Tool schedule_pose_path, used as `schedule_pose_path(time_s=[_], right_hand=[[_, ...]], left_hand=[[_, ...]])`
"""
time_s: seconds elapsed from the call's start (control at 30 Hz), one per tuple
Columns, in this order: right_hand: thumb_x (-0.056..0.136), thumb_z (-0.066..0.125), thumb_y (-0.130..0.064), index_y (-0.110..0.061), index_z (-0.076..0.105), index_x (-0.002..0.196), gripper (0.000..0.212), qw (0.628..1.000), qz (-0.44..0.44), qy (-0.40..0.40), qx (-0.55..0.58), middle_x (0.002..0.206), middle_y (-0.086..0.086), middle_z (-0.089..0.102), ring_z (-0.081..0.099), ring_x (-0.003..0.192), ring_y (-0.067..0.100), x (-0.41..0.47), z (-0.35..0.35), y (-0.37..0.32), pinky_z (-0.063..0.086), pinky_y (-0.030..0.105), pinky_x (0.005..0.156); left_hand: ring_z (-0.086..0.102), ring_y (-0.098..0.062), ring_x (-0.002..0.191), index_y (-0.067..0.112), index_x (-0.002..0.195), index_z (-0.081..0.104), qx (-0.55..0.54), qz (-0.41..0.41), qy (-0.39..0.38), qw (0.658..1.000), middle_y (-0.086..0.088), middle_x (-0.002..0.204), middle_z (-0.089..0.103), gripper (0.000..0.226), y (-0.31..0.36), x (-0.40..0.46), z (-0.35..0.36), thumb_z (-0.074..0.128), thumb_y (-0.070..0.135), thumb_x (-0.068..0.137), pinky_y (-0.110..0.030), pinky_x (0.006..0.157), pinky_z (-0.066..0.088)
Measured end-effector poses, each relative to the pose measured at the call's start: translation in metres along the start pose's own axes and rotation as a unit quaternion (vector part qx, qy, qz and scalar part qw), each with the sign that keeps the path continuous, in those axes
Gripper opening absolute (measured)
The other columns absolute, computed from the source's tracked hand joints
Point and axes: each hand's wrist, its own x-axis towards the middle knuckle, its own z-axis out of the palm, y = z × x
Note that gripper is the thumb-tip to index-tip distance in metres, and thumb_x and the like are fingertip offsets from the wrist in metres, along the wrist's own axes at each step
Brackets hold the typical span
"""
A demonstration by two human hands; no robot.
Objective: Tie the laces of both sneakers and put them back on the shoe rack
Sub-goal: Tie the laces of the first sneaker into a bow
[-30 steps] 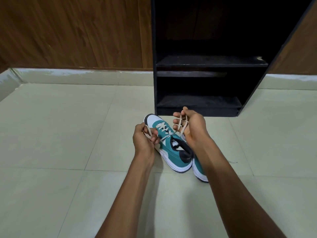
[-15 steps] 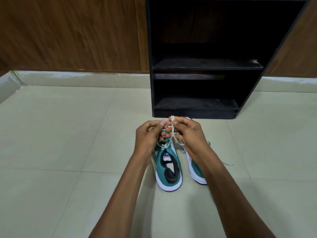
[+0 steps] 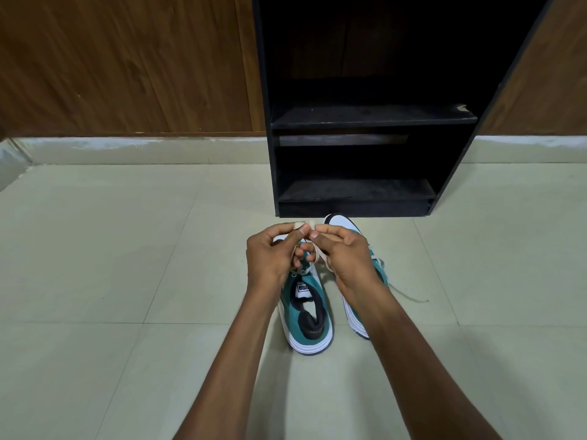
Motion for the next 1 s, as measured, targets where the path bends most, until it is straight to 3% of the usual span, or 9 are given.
schedule_pose_path(time_s=[0.13, 0.23, 0.3, 0.43, 0.57, 0.7, 0.83, 0.9, 1.0], right_hand=[[0.093, 0.066, 0.002, -0.001, 0.076, 0.097, 0.011, 0.998, 0.015, -0.020, 0.055, 0.073, 0.013, 0.074, 0.067, 0.052, 0.012, -0.009, 0.001, -0.006, 0.052, 0.017, 0.048], [0.094, 0.057, 0.006, 0.002, 0.075, 0.099, 0.019, 0.995, 0.026, -0.066, 0.064, 0.072, 0.017, 0.070, 0.066, 0.057, 0.019, -0.009, -0.001, -0.007, 0.057, 0.024, 0.055], [0.094, 0.052, 0.003, 0.004, 0.074, 0.097, 0.022, 0.993, 0.028, -0.085, 0.071, 0.070, 0.015, 0.070, 0.067, 0.060, 0.020, -0.008, -0.002, -0.007, 0.056, 0.026, 0.057], [0.100, 0.058, -0.009, -0.002, 0.070, 0.091, 0.016, 0.998, 0.020, -0.058, 0.029, 0.065, 0.010, 0.073, 0.070, 0.059, 0.018, -0.006, 0.001, -0.008, 0.055, 0.023, 0.051], [0.101, 0.057, -0.015, 0.000, 0.066, 0.091, 0.020, 0.999, 0.039, -0.007, -0.007, 0.069, 0.017, 0.069, 0.065, 0.053, 0.024, 0.002, 0.005, -0.005, 0.055, 0.028, 0.048], [0.100, 0.060, -0.018, 0.005, 0.066, 0.095, 0.023, 0.997, 0.048, 0.030, -0.043, 0.067, 0.020, 0.068, 0.062, 0.047, 0.025, 0.009, 0.005, 0.000, 0.049, 0.029, 0.044], [0.094, 0.068, -0.013, -0.003, 0.066, 0.103, 0.013, 0.998, 0.025, 0.024, -0.053, 0.075, 0.015, 0.070, 0.060, 0.046, 0.018, 0.008, 0.007, -0.001, 0.044, 0.025, 0.042], [0.093, 0.068, -0.011, -0.012, 0.059, 0.110, 0.020, 0.998, 0.006, 0.018, -0.068, 0.081, 0.011, 0.068, 0.060, 0.049, 0.017, 0.005, 0.008, -0.004, 0.043, 0.027, 0.044], [0.088, 0.058, -0.003, -0.015, 0.054, 0.103, 0.020, 0.994, -0.057, -0.015, -0.095, 0.085, 0.009, 0.062, 0.061, 0.056, 0.020, -0.003, 0.004, -0.005, 0.050, 0.034, 0.053]], left_hand=[[0.054, -0.018, 0.055, 0.013, 0.106, 0.079, -0.010, -0.013, -0.083, 0.996, -0.004, 0.066, 0.064, 0.016, -0.001, 0.001, -0.002, 0.073, 0.013, 0.091, -0.026, 0.053, 0.044], [0.051, -0.015, 0.051, 0.013, 0.118, 0.075, -0.004, -0.028, -0.127, 0.992, -0.006, 0.064, 0.057, 0.027, 0.010, -0.003, -0.005, 0.070, 0.008, 0.092, -0.024, 0.052, 0.045], [0.056, -0.011, 0.048, 0.016, 0.120, 0.071, 0.011, -0.023, -0.093, 0.995, -0.003, 0.063, 0.064, 0.036, 0.017, -0.004, -0.007, 0.075, 0.004, 0.087, -0.020, 0.050, 0.051], [0.059, -0.007, 0.043, -0.009, 0.102, 0.068, -0.015, -0.037, -0.053, 0.998, -0.012, 0.071, 0.069, 0.028, 0.023, -0.011, -0.006, 0.081, -0.001, 0.078, -0.017, 0.047, 0.052], [0.062, -0.012, 0.053, 0.001, 0.080, 0.057, 0.066, 0.055, -0.101, 0.991, -0.008, 0.077, 0.067, 0.022, 0.013, -0.007, -0.015, 0.079, -0.005, 0.080, -0.023, 0.052, 0.052], [0.072, -0.009, 0.092, 0.001, 0.076, 0.058, 0.294, 0.228, -0.171, 0.912, 0.002, 0.102, 0.077, 0.017, 0.005, 0.010, -0.033, 0.072, -0.007, 0.083, -0.025, 0.079, 0.057], [0.064, 0.004, 0.085, 0.002, 0.083, 0.058, 0.387, 0.331, -0.185, 0.841, -0.001, 0.088, 0.072, 0.013, 0.004, 0.008, -0.037, 0.067, -0.008, 0.084, -0.025, 0.075, 0.054], [0.061, -0.006, 0.079, 0.009, 0.086, 0.055, 0.391, 0.310, -0.177, 0.848, 0.001, 0.084, 0.067, 0.015, 0.002, 0.005, -0.035, 0.064, -0.002, 0.089, -0.024, 0.069, 0.050], [0.057, -0.007, 0.069, 0.019, 0.081, 0.049, 0.350, 0.179, -0.148, 0.907, 0.004, 0.078, 0.067, 0.024, 0.005, 0.009, -0.032, 0.069, 0.015, 0.093, -0.022, 0.065, 0.045]])
